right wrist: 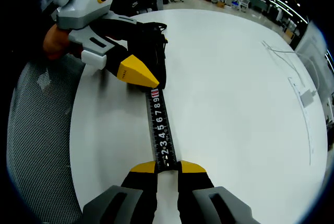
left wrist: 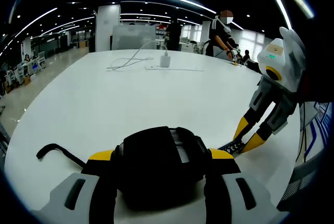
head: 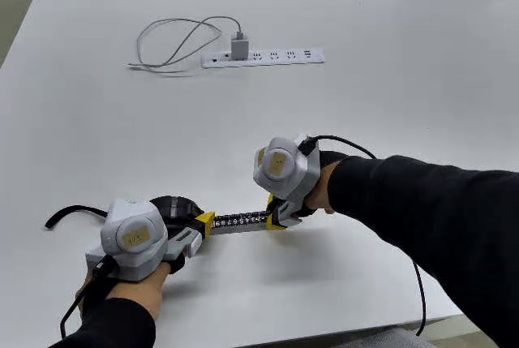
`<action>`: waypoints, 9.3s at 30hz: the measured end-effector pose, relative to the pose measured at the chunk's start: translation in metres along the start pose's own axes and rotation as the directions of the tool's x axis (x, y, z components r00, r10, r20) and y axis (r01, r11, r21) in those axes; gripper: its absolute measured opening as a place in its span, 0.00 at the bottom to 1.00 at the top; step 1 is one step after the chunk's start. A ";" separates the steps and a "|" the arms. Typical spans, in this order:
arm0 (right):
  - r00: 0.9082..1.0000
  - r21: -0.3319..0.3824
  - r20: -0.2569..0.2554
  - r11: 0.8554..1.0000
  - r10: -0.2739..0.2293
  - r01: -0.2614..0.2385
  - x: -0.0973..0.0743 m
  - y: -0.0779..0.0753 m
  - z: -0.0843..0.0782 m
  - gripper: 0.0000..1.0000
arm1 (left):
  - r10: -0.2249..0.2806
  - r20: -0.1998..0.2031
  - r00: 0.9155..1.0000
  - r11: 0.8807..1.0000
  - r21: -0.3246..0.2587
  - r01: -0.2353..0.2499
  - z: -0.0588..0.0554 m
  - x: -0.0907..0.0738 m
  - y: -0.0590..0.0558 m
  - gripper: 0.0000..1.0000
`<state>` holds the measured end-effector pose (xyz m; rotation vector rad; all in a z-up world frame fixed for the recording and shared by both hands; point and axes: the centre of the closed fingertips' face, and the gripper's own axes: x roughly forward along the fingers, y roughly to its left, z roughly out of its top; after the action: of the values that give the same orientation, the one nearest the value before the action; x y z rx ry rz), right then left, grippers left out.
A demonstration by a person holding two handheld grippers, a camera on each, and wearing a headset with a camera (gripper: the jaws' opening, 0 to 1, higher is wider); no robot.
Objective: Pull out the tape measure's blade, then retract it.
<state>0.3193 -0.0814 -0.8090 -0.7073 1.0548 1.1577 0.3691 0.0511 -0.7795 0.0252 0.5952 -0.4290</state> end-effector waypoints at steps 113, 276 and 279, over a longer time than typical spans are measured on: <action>0.990 0.040 0.137 0.999 0.003 -0.009 0.014 0.007 0.039 0.10 | 0.000 -0.008 1.000 1.000 0.000 0.000 -0.001 0.000 0.001 0.65; 0.951 0.019 0.310 1.000 0.006 -0.013 0.035 0.016 0.092 0.11 | -0.037 -0.005 0.999 0.998 -0.048 0.036 0.000 -0.002 0.001 0.65; 0.952 0.022 0.306 1.000 0.013 -0.021 0.035 0.016 0.093 0.12 | -0.051 -0.008 0.999 0.997 -0.059 0.050 0.000 -0.002 0.001 0.66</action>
<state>0.3326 0.0177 -0.8054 -0.4798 0.8129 1.2220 0.3683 0.0531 -0.7787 -0.0443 0.6184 -0.4601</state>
